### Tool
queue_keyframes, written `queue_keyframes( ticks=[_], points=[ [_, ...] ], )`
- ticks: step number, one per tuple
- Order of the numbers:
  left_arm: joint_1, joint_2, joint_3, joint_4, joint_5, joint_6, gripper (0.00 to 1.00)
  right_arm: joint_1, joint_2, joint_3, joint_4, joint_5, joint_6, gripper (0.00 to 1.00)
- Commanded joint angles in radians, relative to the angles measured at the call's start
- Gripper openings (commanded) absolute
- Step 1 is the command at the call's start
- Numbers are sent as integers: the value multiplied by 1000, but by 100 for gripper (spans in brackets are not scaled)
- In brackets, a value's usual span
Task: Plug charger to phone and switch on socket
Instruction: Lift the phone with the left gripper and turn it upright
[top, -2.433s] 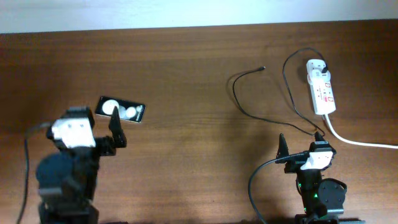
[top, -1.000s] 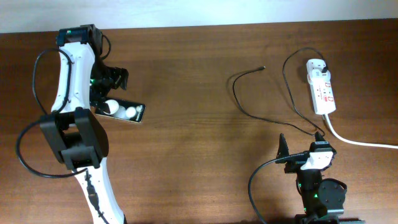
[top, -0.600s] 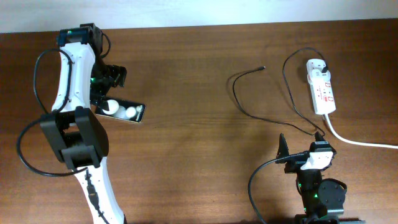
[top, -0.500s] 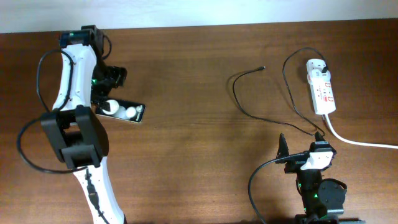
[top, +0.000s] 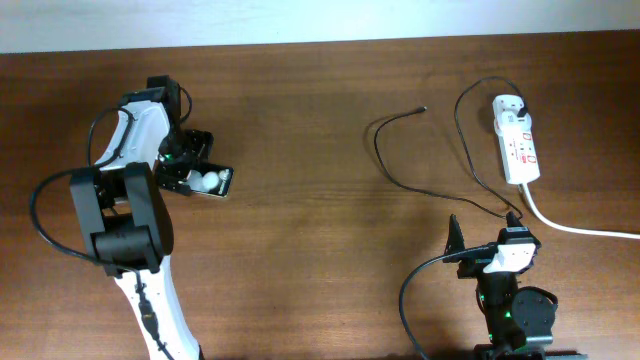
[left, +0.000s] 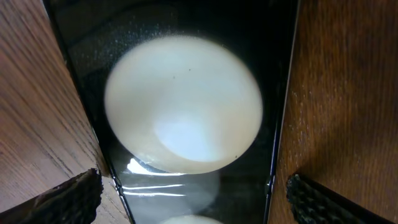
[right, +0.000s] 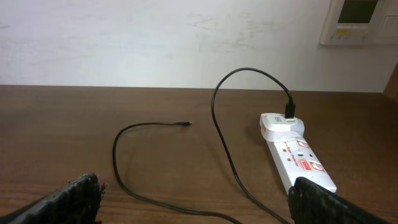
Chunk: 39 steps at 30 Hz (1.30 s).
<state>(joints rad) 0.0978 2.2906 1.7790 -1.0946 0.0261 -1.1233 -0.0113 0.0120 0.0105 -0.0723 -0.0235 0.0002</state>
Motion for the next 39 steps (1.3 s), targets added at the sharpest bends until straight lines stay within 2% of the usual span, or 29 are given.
queue_keyframes(
  ticks=[1,2,4,6,9,13,16,18,21,22,23,24,26,28,30,39],
  points=[
    [3,53,-64,10,-34,-13,86,-3,-6,-5,-3,2,4,99],
    [3,53,-67,10,-33,-13,84,-3,-6,-5,-4,2,4,99],
    [2,53,-68,10,-30,-12,69,-3,-6,-5,-3,2,4,98],
    [-8,53,-68,13,-26,30,70,-3,-6,-5,-3,2,3,99],
    [-61,53,-68,52,8,193,69,-3,-6,-5,-3,2,4,99],
    [-199,53,-68,85,21,365,71,-3,-6,-5,-3,2,3,99],
    [-302,53,-68,92,84,408,74,-3,-6,-5,-3,2,4,99],
    [-376,53,-68,134,205,475,73,-3,-6,-5,-3,2,4,99],
    [-451,53,-68,140,214,537,75,-3,-6,-5,-3,2,3,99],
    [-477,53,-68,140,214,558,80,-3,-6,-5,-3,2,4,98],
    [-492,53,-68,140,202,557,82,-3,-6,-5,-3,2,3,99],
    [-494,53,-68,140,192,557,91,-3,-6,-5,-3,2,3,99],
    [-492,53,-68,140,187,557,99,-3,-6,-5,-3,2,4,99],
    [-492,53,-68,141,158,557,99,-3,-6,-5,-3,2,4,99],
    [-492,53,-68,140,70,557,99,-3,-6,-5,-3,2,3,99],
    [-495,53,-68,148,-7,557,99,-3,-6,-5,-3,2,4,99]
  ],
)
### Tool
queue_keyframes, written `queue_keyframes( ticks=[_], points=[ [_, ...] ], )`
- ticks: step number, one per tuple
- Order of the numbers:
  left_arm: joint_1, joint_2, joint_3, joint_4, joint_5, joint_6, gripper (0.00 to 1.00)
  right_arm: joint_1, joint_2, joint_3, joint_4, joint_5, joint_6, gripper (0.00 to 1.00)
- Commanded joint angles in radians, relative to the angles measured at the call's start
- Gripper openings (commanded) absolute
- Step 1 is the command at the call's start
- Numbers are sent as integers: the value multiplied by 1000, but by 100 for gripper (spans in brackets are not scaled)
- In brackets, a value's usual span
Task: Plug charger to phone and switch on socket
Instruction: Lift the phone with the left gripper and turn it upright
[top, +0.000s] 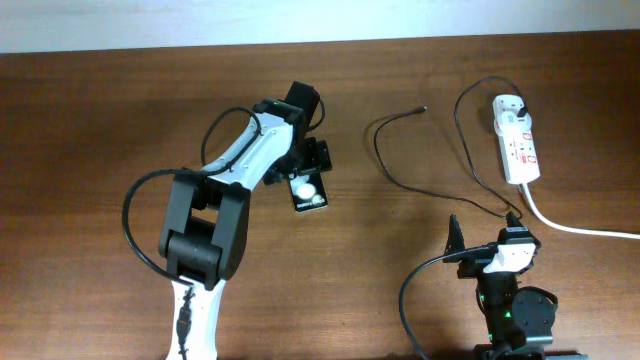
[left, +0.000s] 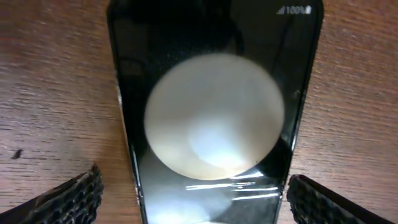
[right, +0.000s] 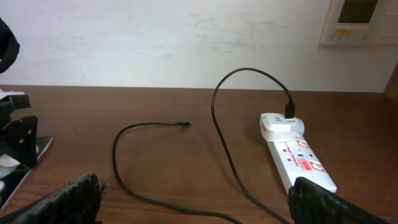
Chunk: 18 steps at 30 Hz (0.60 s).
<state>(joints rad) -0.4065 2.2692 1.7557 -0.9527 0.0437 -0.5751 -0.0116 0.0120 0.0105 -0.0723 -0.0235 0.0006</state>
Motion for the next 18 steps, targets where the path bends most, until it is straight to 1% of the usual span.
queue_keyframes(
  ticks=[1,6,11,14,17,18],
  points=[
    [7,75,-45,5,-16,9,99,-2,-6,-5,-3,2,3,99],
    [-46,75,-47,25,-15,8,99,-2,-6,-5,-3,2,3,99],
    [-47,81,-47,33,-18,-69,99,-2,-6,-5,-3,2,3,99],
    [-52,89,-56,32,-2,-91,93,-2,-6,-5,-3,2,3,99],
    [-56,89,-56,32,8,-91,85,-2,-6,-5,-3,2,3,99],
    [-56,89,-56,32,27,-91,84,-2,-6,-5,-3,2,3,99]
  ],
)
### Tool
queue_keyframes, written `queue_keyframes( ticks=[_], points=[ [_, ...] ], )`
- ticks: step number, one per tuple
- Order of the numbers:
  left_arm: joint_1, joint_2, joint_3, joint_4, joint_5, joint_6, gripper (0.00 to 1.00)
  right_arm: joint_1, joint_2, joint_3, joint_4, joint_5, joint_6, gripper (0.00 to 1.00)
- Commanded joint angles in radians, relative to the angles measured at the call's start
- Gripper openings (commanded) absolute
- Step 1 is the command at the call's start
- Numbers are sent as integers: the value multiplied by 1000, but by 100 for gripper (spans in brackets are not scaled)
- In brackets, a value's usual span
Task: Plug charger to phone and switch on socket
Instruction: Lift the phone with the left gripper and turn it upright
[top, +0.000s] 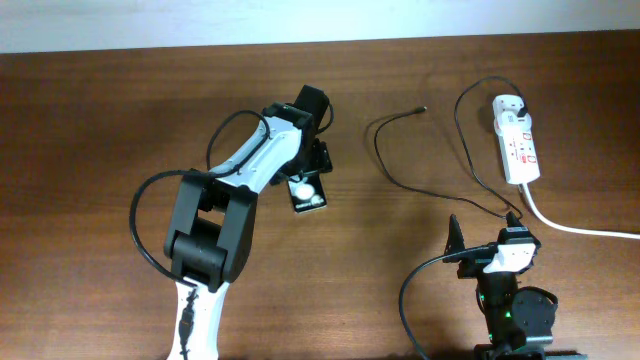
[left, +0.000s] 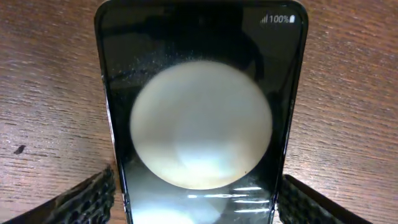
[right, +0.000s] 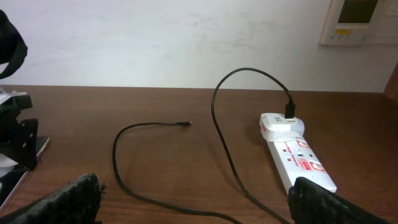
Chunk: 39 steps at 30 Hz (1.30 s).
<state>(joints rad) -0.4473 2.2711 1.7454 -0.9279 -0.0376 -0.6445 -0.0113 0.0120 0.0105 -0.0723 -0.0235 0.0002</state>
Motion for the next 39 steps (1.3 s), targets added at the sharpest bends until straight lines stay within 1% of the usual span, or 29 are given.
queue_keyframes(
  ticks=[1,5,7,8,9,10,14,20,21,22,26,27,31,34,36,39],
  points=[
    [-15,87,-46,4,127,-21,79,-3,-6,-5,-3,2,4,99],
    [-15,87,-46,-13,127,-21,71,-3,-6,-5,-3,2,3,99],
    [-15,87,-46,-21,127,-21,70,-3,-6,-5,-3,2,3,99],
    [-14,87,-45,-31,127,-21,72,-3,-6,-5,-4,2,4,99],
    [-14,87,-45,-34,127,-21,94,-3,-6,-5,-3,2,4,99],
    [-15,87,-45,-39,127,-21,99,-3,-6,-5,-3,2,3,99],
    [-23,87,-50,-38,111,-26,99,-3,-6,-5,-3,2,4,99],
    [-23,87,-140,-22,55,-29,100,-3,-6,-5,-3,2,4,99],
    [-23,87,-140,-22,55,-29,99,-3,-6,-5,-3,2,3,99],
    [-23,87,-140,-21,56,-29,96,-3,-6,-5,-3,2,4,99],
    [-23,87,-140,-23,83,-29,80,-3,-6,-5,-3,2,3,99],
    [-23,87,-140,-23,91,-29,77,-3,-6,-5,-3,2,3,99],
    [-14,86,-117,-41,95,-28,74,-3,-6,-5,-3,2,4,99],
    [12,85,-4,-145,101,-14,70,-3,-6,-5,-3,2,4,99],
    [24,85,70,-217,101,-13,69,-3,-6,-5,-3,2,4,99],
    [26,85,207,-331,101,20,70,-3,-6,-5,-3,2,4,99]
  ],
)
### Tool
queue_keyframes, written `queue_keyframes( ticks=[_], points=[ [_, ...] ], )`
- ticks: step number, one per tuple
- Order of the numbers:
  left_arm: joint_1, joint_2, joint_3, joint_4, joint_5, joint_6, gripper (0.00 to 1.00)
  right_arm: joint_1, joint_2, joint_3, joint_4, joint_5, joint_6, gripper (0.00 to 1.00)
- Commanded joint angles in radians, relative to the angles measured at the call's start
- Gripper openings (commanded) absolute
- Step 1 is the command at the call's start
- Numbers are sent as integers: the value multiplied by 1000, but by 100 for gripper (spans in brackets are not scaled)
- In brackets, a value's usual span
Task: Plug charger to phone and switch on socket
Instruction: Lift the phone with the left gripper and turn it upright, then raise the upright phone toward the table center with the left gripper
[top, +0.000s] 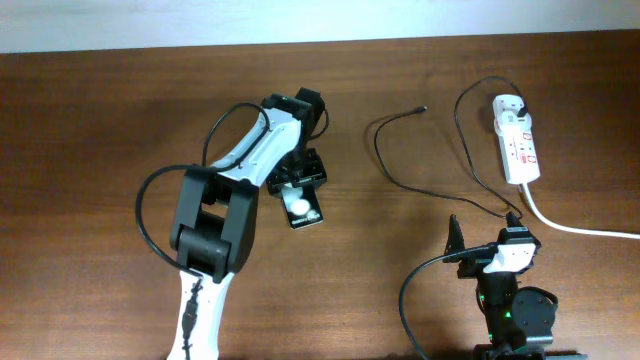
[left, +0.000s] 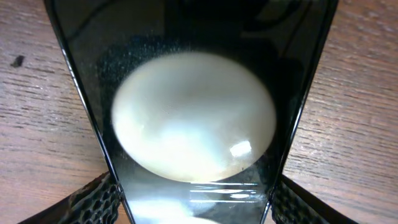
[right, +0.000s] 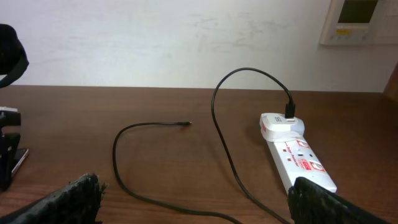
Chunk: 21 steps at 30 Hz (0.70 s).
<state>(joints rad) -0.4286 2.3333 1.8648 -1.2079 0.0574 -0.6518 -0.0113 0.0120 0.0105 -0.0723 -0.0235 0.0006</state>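
Observation:
The black phone (top: 303, 208) lies screen up on the wooden table, left of centre. My left gripper (top: 296, 182) is shut on it; in the left wrist view its fingers (left: 93, 199) press both edges of the phone (left: 194, 118). The black charger cable's free plug (top: 422, 109) rests on the table right of the phone, also seen in the right wrist view (right: 186, 124). Its other end sits in the white power strip (top: 516, 140) at the far right. My right gripper (top: 485, 228) stands open at the near right, holding nothing.
The black cable (top: 385, 160) loops across the table between the phone and the power strip (right: 298, 158). A white mains cord (top: 570, 226) runs from the strip off the right edge. A wall lies behind the table's far edge.
The phone has shifted slightly toward the near edge and turned a little, with my left gripper still on it. The right arm, the cable and the power strip have not moved.
My left gripper was over the phone at the far left of the table. Later both were near the table's middle, left of the cable. The fingers then stood closer to the phone's edges, and now press them. The right arm stayed still throughout.

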Motion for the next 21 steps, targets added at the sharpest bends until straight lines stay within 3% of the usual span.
queue_keyframes(
  ticks=[1,8,12,14,21],
  points=[
    [7,23,124,-74,6,43,70,-3,-6,-5,-3,2,3,99],
    [8,23,358,-236,-4,131,69,-3,-6,-5,-3,2,3,99],
    [39,23,633,-440,-107,135,70,-3,-6,-5,-3,2,3,99],
    [51,-7,808,-480,-99,198,70,-3,-6,-5,-3,2,3,99],
    [52,-286,814,-480,-97,247,70,-3,-6,-5,-3,2,3,99]
  ],
)
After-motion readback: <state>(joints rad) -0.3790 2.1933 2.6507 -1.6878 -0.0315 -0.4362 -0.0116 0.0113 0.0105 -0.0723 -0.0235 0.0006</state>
